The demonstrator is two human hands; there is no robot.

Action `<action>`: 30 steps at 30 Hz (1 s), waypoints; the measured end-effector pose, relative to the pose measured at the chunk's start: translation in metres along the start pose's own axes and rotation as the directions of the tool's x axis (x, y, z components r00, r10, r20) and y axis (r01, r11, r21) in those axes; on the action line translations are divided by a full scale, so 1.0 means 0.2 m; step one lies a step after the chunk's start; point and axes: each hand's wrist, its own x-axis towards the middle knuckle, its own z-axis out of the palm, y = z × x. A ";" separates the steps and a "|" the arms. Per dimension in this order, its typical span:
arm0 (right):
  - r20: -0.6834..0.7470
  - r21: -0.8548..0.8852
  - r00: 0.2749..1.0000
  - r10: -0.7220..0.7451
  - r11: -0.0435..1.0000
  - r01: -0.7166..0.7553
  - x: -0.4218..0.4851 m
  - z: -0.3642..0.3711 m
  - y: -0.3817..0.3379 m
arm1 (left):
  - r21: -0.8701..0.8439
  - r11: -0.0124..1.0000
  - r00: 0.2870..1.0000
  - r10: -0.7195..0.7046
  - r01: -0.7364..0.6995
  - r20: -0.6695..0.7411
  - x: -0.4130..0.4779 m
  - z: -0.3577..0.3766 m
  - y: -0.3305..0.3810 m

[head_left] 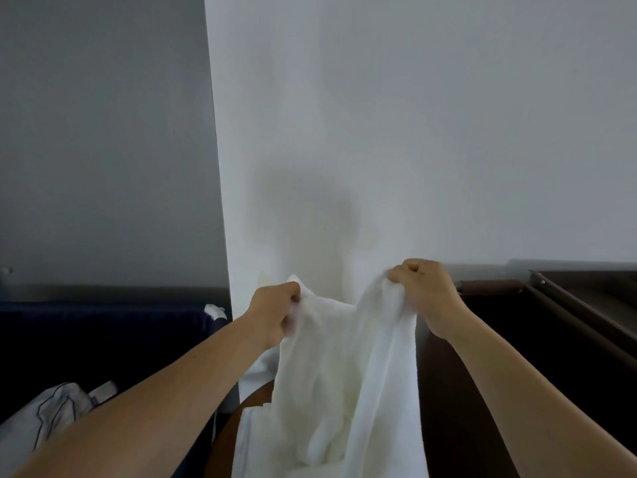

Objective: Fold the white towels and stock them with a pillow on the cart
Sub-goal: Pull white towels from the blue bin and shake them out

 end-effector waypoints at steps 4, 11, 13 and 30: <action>-0.239 0.355 0.966 0.103 0.935 -0.012 -0.10 0.05 0.01 | -0.076 0.992 0.994 -0.098 0.102 0.049 -0.09 0.01 -0.13; 0.278 -0.042 0.954 -0.112 0.991 0.129 -0.46 0.42 0.19 | 0.051 0.989 0.977 -0.148 0.142 0.155 -0.18 0.06 -0.24; 0.403 -0.150 0.915 -0.033 0.983 0.101 -0.54 0.47 0.27 | 0.090 0.984 0.973 -0.168 0.155 0.161 -0.21 0.03 -0.27; -0.087 -0.145 0.992 0.096 0.984 -0.108 -0.74 0.76 0.30 | 0.201 0.979 0.980 -0.022 -0.019 0.198 -0.27 -0.26 -0.58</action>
